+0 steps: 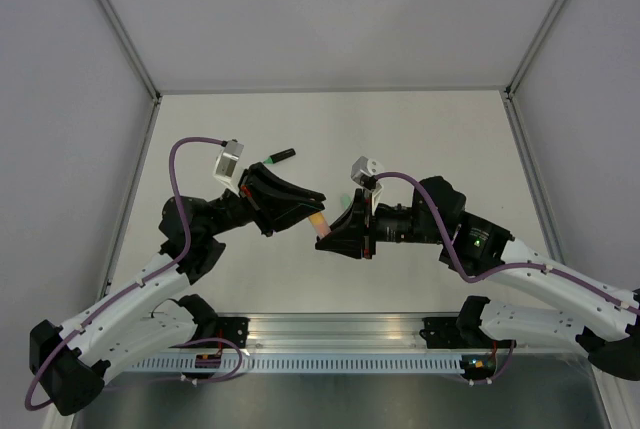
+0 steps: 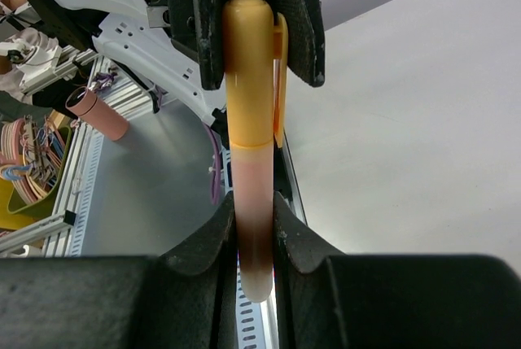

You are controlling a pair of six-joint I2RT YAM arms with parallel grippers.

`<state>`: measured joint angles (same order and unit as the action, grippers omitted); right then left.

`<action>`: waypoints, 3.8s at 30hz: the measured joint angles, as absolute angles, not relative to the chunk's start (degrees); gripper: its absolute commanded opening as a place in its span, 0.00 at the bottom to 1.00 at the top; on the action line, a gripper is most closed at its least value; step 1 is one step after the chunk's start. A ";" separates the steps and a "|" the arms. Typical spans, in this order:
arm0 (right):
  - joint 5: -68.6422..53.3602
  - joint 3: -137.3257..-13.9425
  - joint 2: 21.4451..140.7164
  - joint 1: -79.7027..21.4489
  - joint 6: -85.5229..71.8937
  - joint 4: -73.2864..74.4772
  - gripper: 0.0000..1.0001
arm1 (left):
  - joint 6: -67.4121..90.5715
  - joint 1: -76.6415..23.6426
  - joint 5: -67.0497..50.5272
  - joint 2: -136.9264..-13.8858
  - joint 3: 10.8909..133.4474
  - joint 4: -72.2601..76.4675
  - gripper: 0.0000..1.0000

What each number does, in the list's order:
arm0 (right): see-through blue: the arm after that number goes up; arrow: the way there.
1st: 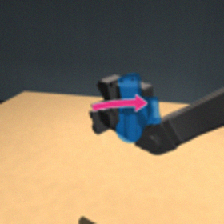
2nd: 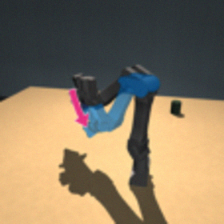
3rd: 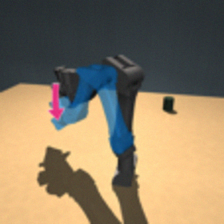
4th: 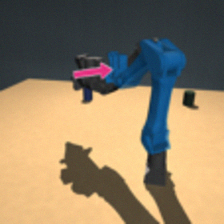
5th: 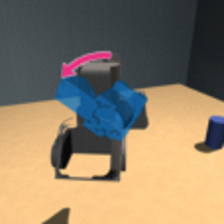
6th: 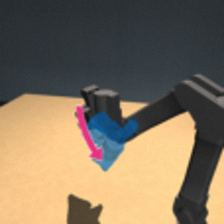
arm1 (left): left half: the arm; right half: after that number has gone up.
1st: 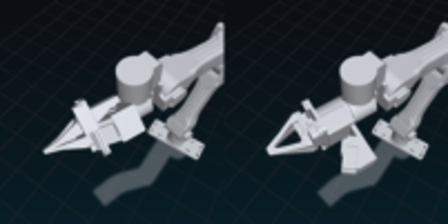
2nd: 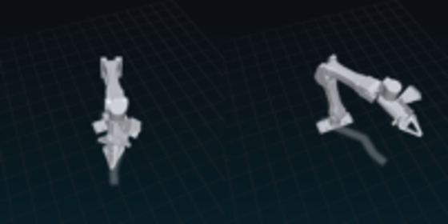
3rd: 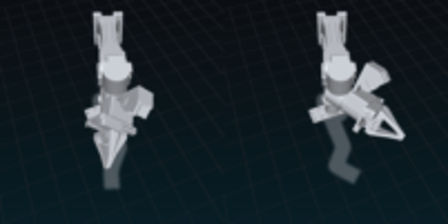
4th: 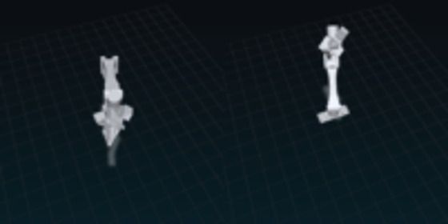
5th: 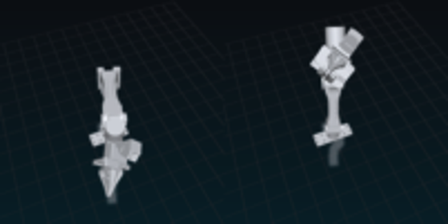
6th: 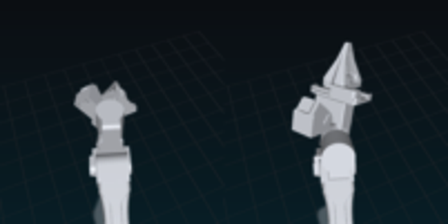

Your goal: Insert the pens into the pen caps

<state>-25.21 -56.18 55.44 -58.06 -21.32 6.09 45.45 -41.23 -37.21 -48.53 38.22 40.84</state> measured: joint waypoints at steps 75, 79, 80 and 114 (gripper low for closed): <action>21.26 -65.80 105.95 -52.27 -43.94 18.26 0.38 | 28.25 -42.50 21.91 -30.13 28.10 -2.83 1.00; 21.74 -66.94 105.95 -52.36 -43.57 19.09 0.38 | 28.25 -42.50 21.91 -30.76 28.10 -2.79 1.00; 21.85 -67.11 105.95 -52.36 -43.46 19.35 0.38 | 28.25 -42.50 21.91 -30.96 28.10 -2.81 1.00; 3.29 -55.83 83.96 -35.88 -31.18 16.19 0.38 | 72.86 -21.06 8.05 -98.50 74.48 -31.55 0.98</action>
